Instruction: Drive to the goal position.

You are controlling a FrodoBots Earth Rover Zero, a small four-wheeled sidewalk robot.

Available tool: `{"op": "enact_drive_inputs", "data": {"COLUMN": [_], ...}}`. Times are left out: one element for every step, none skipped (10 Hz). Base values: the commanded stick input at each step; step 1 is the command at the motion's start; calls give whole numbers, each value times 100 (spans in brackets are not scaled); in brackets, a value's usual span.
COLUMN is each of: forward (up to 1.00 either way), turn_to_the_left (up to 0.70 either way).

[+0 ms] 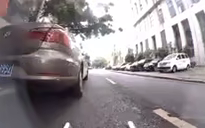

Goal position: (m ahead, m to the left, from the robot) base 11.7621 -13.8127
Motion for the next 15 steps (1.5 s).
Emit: {"op": "enact_drive_inputs", "data": {"forward": [45,45,45,45,45,45,45,45,45,45,45,45,45,45,45], "turn_to_the_left": [0,0,10,27,24,5,0,0,0,0,0,0,0,0,0]}}
